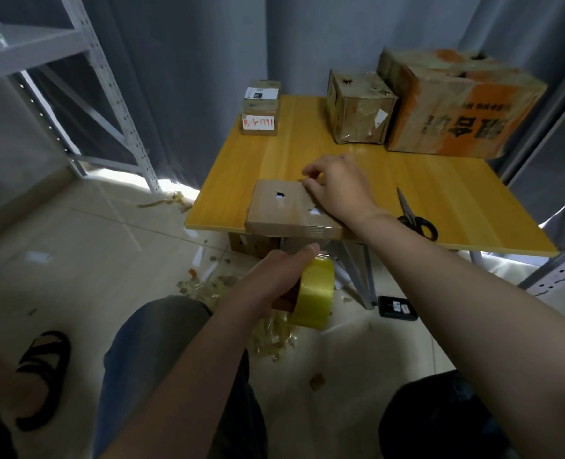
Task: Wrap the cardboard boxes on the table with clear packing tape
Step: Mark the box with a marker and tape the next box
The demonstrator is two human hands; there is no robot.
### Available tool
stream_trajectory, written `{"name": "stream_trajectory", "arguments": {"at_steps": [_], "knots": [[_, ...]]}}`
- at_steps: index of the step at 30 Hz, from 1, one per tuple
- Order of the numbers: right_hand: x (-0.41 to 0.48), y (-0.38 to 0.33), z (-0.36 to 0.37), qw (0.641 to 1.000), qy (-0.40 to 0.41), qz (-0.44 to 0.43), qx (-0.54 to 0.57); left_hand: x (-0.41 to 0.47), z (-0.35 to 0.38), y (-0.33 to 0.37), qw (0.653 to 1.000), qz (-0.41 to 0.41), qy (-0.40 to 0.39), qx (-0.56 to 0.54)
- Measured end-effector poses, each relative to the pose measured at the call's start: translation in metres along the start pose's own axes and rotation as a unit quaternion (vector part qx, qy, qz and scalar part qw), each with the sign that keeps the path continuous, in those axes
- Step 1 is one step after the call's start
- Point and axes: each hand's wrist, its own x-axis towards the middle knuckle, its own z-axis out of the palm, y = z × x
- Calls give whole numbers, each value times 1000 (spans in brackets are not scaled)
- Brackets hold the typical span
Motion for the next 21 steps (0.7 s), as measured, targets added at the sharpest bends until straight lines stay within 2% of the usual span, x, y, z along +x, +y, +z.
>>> {"name": "stream_trajectory", "arguments": {"at_steps": [5, 11, 13, 16, 18, 21], "knots": [[2, -2, 2, 997, -65, 37, 6, 6, 3, -3, 1000, -3, 16, 9], [4, -1, 4, 998, -54, 35, -29, 7, 5, -2, 1000, 20, 8, -13], [3, -2, 2, 996, -57, 37, -61, 6, 6, 1, 999, 31, 5, -22], [0, -14, -2, 985, -36, 15, -165, 5, 8, 5, 999, 27, 11, -45], [-5, -28, -10, 988, -12, 8, -152, 5, 10, 8, 997, 21, 21, -67], [-21, -40, -28, 998, -7, 42, -41, 5, 13, 9, 996, 21, 37, -76]]}}
